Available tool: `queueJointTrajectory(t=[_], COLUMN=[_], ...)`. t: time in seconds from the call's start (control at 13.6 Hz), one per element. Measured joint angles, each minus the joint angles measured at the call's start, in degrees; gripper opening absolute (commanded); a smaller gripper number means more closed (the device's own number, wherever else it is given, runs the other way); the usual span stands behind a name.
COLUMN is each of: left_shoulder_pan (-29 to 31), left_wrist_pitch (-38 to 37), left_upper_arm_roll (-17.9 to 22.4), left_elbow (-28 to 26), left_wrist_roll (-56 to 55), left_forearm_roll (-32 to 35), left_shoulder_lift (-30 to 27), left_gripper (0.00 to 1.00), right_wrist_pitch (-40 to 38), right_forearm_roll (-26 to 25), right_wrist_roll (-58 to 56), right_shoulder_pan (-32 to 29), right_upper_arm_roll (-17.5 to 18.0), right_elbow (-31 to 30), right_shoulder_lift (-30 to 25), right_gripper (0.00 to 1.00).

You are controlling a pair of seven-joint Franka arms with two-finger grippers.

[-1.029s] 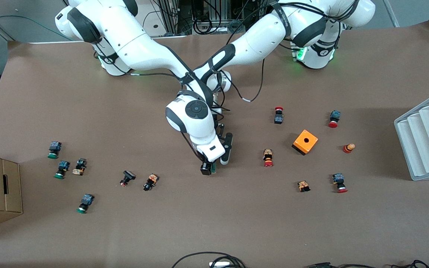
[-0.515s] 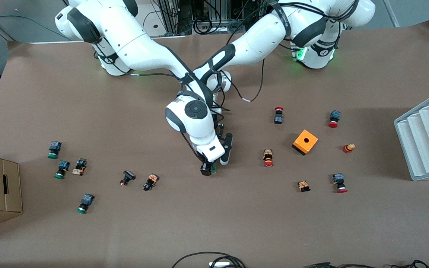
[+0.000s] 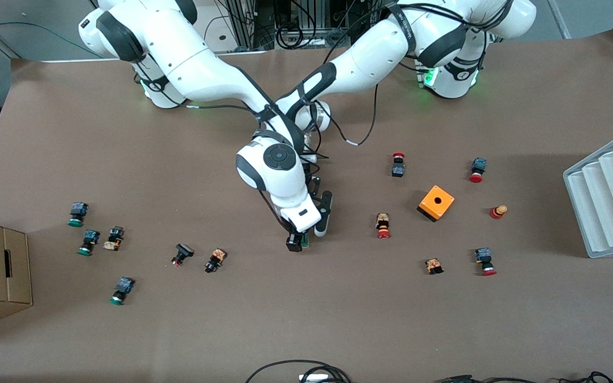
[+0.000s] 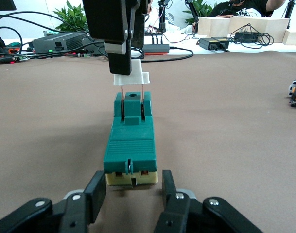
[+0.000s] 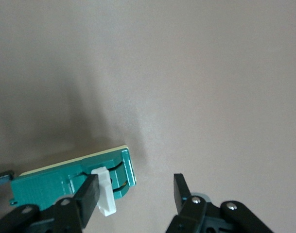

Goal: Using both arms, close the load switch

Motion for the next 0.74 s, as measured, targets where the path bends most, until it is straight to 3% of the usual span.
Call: queueJointTrajectory(t=[0.74], left_shoulder_pan=[0.0], left_wrist_pitch=[0.0], left_upper_arm_roll=[0.0], left_elbow=[0.0], left_wrist_roll=[0.0], left_forearm_roll=[0.0], left_shoulder_lift=[0.0], left_gripper=[0.53], right_wrist_pitch=[1.6], right_forearm_roll=[0.0], right_wrist_roll=[0.0], right_shoulder_pan=[-0.1], right_upper_arm_roll=[-0.5], right_elbow=[1.3], right_shoulder_lift=[1.6], right_gripper=[0.69])
